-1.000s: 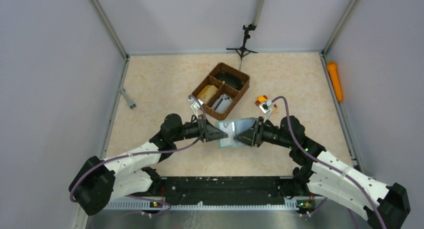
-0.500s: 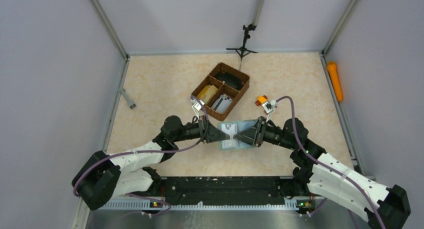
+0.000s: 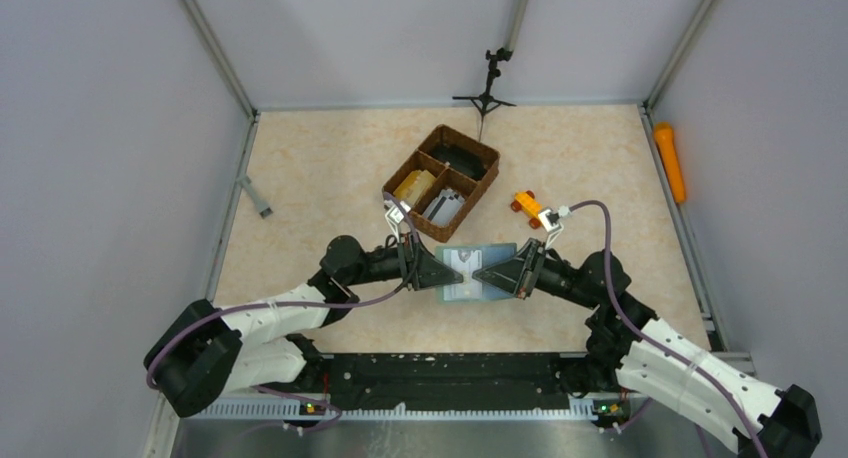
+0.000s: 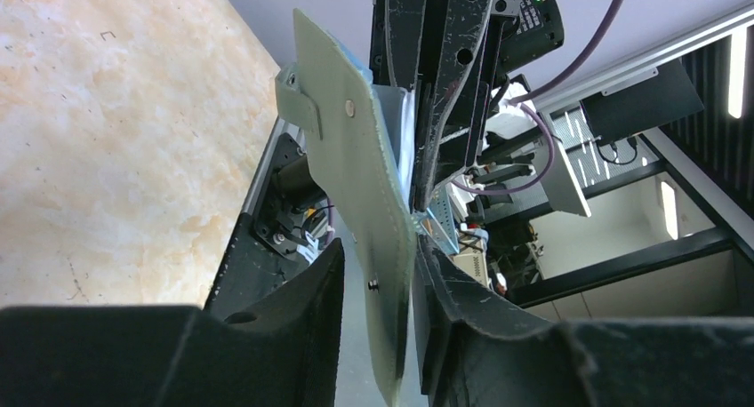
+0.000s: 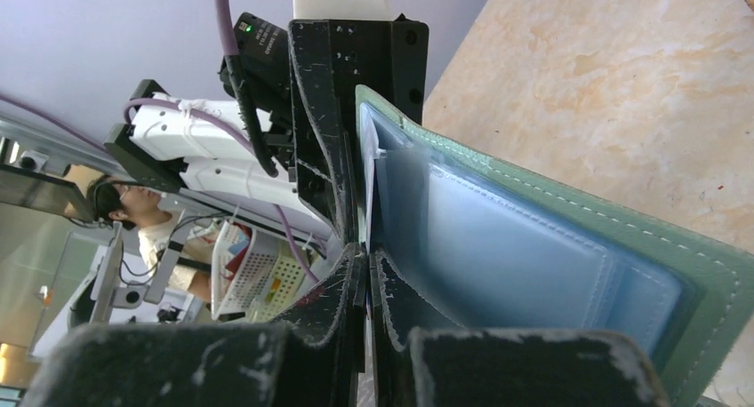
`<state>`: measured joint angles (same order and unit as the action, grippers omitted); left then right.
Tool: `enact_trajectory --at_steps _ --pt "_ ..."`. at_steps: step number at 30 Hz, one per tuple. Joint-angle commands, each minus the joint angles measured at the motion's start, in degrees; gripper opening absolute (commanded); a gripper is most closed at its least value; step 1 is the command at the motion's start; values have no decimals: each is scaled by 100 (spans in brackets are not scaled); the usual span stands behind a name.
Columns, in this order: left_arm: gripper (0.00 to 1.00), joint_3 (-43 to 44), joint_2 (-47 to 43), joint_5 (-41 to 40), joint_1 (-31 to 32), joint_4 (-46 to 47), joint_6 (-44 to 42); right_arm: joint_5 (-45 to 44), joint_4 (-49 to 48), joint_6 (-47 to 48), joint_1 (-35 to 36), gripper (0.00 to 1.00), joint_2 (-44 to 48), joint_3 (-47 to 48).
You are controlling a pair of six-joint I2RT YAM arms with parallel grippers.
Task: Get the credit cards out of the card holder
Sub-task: Remove the credit card from the card holder.
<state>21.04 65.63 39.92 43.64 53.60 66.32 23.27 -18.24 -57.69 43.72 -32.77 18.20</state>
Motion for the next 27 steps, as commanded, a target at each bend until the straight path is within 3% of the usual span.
enact_trajectory --at_steps 1,9,13,15,27 --pt "37 -101 -187 12 22 476 6 -94 -269 -152 13 3 128 10" --pt "17 -258 -367 -44 26 591 38 -67 -351 -307 -33 4 191 -110" --pt "5 -330 -449 -76 22 641 64 149 -548 -392 -99 21 186 -155" --pt "0 -353 -458 -74 24 716 108 241 -660 -468 -119 24 134 -171" --pt "0 -512 -600 -244 23 967 215 268 -852 -627 -154 23 197 -314"
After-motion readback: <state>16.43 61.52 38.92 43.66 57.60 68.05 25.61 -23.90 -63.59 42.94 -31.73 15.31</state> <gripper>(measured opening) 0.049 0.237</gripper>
